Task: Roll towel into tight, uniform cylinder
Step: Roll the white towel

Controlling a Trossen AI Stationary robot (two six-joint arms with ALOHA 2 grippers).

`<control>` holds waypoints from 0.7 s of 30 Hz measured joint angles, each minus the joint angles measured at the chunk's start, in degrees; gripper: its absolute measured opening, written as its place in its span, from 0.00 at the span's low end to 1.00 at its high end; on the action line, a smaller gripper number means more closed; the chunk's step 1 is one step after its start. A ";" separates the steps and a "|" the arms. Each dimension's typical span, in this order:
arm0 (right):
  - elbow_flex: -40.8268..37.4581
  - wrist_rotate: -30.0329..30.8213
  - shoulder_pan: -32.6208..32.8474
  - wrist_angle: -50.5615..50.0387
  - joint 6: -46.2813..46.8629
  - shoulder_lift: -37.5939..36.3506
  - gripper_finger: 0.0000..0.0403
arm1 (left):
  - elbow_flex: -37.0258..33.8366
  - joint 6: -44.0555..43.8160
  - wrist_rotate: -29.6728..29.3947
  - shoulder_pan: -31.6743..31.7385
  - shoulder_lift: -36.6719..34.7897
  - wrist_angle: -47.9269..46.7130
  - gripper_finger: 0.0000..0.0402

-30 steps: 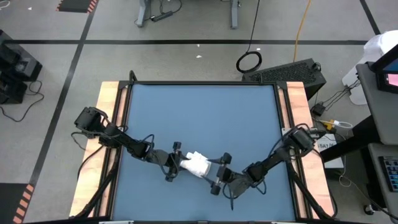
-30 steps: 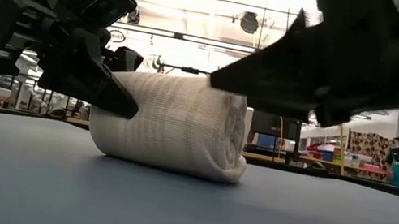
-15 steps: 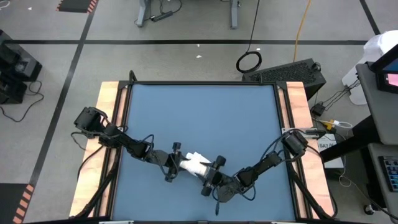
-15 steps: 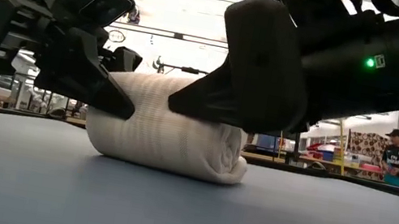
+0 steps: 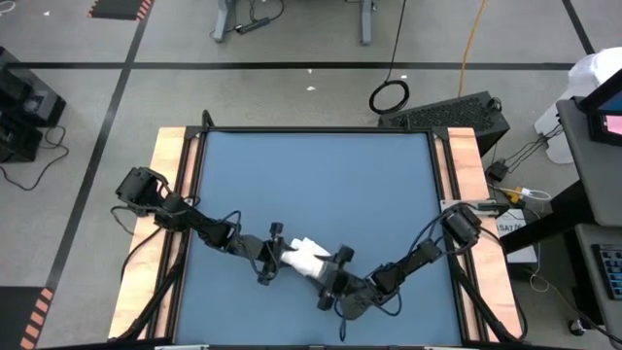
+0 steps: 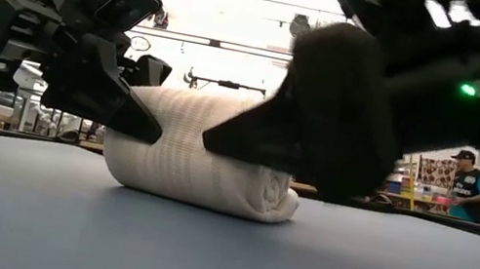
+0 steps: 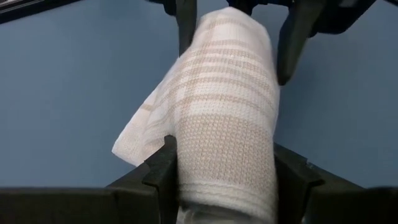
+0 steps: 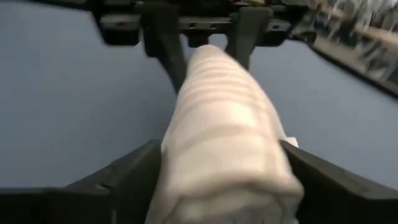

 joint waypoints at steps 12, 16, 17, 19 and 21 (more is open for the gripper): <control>-0.06 1.07 -0.55 2.21 -1.93 0.27 0.84 | -0.04 2.06 1.07 0.00 0.00 0.11 0.44; -0.06 -0.50 -1.28 2.72 -1.04 0.27 0.79 | -0.11 2.52 1.07 0.00 0.00 0.11 0.44; -0.06 -0.59 -1.40 2.32 0.17 0.27 0.77 | -0.11 2.50 1.07 0.00 0.00 0.12 0.44; -0.04 -0.63 -1.47 0.75 3.63 0.18 0.71 | -0.11 2.41 1.03 0.00 0.00 0.29 0.44; 0.01 -0.59 -1.48 -0.74 8.45 0.06 0.64 | -0.11 2.38 0.76 0.00 0.00 0.49 0.44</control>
